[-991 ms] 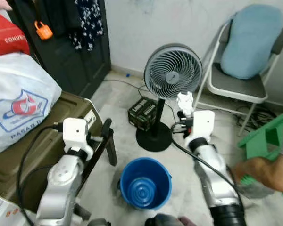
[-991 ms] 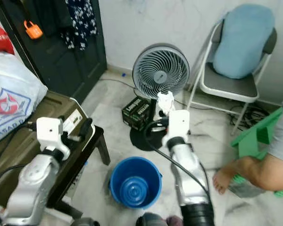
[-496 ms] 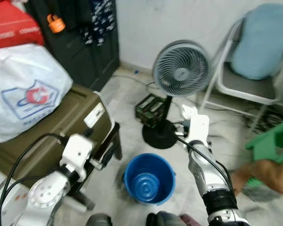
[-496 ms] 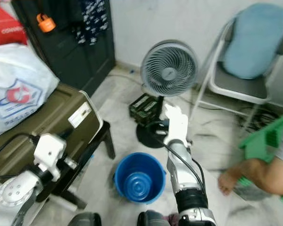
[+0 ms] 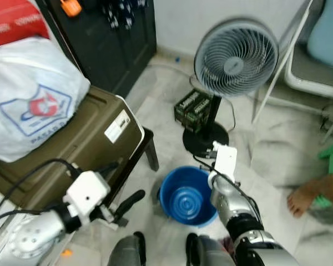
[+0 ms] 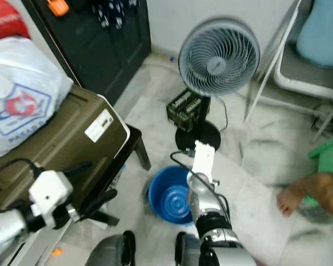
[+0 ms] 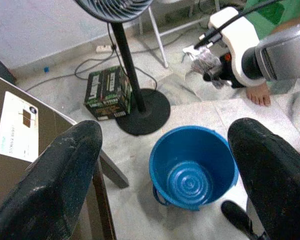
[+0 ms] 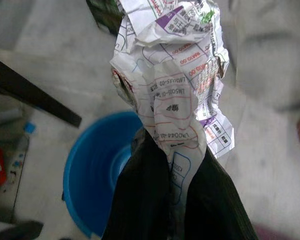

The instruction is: Clean up the room

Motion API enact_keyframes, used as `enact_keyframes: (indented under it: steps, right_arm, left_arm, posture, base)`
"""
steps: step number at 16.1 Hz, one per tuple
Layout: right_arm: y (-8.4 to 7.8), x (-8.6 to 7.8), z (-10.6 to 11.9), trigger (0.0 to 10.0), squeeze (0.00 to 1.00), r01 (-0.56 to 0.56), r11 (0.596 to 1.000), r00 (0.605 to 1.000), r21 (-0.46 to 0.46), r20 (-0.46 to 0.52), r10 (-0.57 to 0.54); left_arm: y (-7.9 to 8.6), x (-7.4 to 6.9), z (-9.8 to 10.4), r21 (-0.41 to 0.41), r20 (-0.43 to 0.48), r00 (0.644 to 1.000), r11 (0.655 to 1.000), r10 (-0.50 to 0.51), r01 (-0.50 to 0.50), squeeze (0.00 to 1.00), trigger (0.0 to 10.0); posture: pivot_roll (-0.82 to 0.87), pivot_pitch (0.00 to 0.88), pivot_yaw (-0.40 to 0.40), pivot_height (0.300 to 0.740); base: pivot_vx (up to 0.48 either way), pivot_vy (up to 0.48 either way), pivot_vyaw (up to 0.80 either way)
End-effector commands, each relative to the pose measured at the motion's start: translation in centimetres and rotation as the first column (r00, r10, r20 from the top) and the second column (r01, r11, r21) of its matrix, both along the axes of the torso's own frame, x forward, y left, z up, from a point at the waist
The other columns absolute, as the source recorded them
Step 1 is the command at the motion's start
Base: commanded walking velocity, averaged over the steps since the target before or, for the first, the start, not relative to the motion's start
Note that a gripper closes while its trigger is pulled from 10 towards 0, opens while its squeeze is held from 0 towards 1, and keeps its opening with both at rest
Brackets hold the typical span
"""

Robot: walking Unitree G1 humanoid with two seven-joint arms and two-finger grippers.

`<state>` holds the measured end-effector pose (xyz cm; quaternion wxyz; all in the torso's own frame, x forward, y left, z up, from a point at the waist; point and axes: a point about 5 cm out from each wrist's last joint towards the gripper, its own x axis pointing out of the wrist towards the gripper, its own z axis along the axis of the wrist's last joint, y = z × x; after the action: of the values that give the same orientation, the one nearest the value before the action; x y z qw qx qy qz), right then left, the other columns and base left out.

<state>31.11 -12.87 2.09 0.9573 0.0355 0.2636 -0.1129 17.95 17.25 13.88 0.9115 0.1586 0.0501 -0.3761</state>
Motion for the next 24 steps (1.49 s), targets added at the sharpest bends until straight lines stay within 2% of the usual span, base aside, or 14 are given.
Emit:
enact_keyframes:
  steps: [1, 3, 6, 11, 12, 13, 17, 18, 19, 21, 23, 24]
  right_arm:
    - [0.5, -0.5, -0.7, 10.0, 0.00, 0.028, 1.000, 0.999, 0.013, -0.037, -0.028]
    - [0.7, -0.5, -1.1, 10.0, 0.00, 0.050, 0.999, 0.996, -0.002, -0.068, -0.050]
    - [0.4, 0.0, -0.7, 10.0, 0.00, 0.090, 0.996, 0.995, -0.013, -0.047, -0.091]
    - [-0.9, 1.4, 0.6, 10.0, 0.00, 0.125, 0.991, 0.992, 0.036, 0.016, -0.126]
    - [-0.9, 1.6, 0.8, 10.0, 0.57, 0.124, 0.991, 0.992, 0.040, 0.027, -0.125]
    - [-0.8, 2.0, 1.3, 10.0, 0.71, 0.121, 0.991, 0.991, 0.064, 0.052, -0.125]
    - [0.0, 2.7, 2.2, 10.0, 0.68, 0.080, 0.992, 0.991, 0.102, 0.102, -0.090]
    - [0.5, 3.1, 2.8, 10.0, 0.73, 0.048, 0.989, 0.987, 0.138, 0.143, -0.068]
    - [0.7, 3.3, 3.1, 10.0, 1.00, 0.035, 0.986, 0.984, 0.162, 0.169, -0.062]
    - [1.6, 3.9, 4.3, 10.0, 1.00, -0.027, 0.967, 0.966, 0.255, 0.254, -0.040]
    - [2.2, 4.1, 5.0, 10.0, 1.00, -0.080, 0.958, 0.953, 0.274, 0.301, -0.007]
    - [2.8, 4.3, 5.6, 10.0, 1.00, -0.149, 0.944, 0.932, 0.293, 0.360, 0.035]
  left_arm:
    - [0.6, -0.7, 0.3, 0.017, -0.021, 1.000, 1.000, 0.008, -0.008, 0.00, 10.0]
    - [1.0, -1.3, 0.8, 0.026, -0.036, 0.999, 1.000, 0.019, -0.018, 0.00, 10.0]
    - [1.6, -1.7, 1.4, 0.039, -0.057, 0.998, 0.999, 0.017, -0.015, 0.00, 10.0]
    - [1.5, -1.2, 1.7, 0.041, -0.060, 0.998, 0.999, 0.011, -0.008, 0.00, 10.0]
    - [1.5, -1.1, 1.7, 0.040, -0.057, 0.998, 0.999, 0.014, -0.012, 0.00, 10.0]
    - [1.4, -0.9, 1.9, 0.038, -0.052, 0.998, 0.999, 0.020, -0.018, 0.00, 10.0]
    - [1.1, -0.9, 2.2, 0.036, -0.045, 0.999, 0.999, 0.021, -0.019, 0.00, 10.0]
    - [1.1, -0.8, 2.2, 0.036, -0.041, 0.999, 0.999, 0.022, -0.021, 0.00, 10.0]
    - [1.1, -0.8, 2.2, 0.037, -0.039, 0.999, 0.999, 0.022, -0.021, 0.00, 10.0]
    - [1.1, -0.7, 2.3, 0.038, -0.039, 0.999, 0.999, 0.021, -0.019, 0.00, 10.0]
    - [1.2, -0.7, 1.9, 0.039, -0.045, 0.999, 0.999, 0.024, -0.022, 0.00, 10.0]
    - [1.3, -0.7, 1.6, 0.039, -0.048, 0.999, 0.999, 0.026, -0.024, 0.00, 10.0]
  posture:
    - [0.19, 0.340, 0.095, 0.740]
    - [0.22, 0.358, 0.120, 0.740]
    - [0.25, 0.369, 0.147, 0.740]
    - [0.24, 0.362, 0.139, 0.740]
    - [0.24, 0.360, 0.136, 0.740]
    - [0.24, 0.355, 0.133, 0.740]
    - [0.25, 0.348, 0.135, 0.740]
    - [0.25, 0.344, 0.136, 0.740]
    - [0.25, 0.344, 0.137, 0.740]
    - [0.25, 0.344, 0.138, 0.740]
    - [0.25, 0.344, 0.138, 0.740]
    - [0.24, 0.341, 0.137, 0.740]
  base:
    - [0.000, 0.000, 0.00]
    - [0.000, 0.000, 0.00]
    - [0.000, 0.000, 0.00]
    - [0.000, 0.000, 0.00]
    - [0.000, 0.000, 0.00]
    - [0.000, 0.000, 0.00]
    - [0.000, 0.000, 0.00]
    - [0.000, 0.000, 0.00]
    - [0.000, 0.000, 0.00]
    - [0.000, 0.000, 0.00]
    - [0.000, 0.000, 0.00]
    - [0.000, 0.000, 0.00]
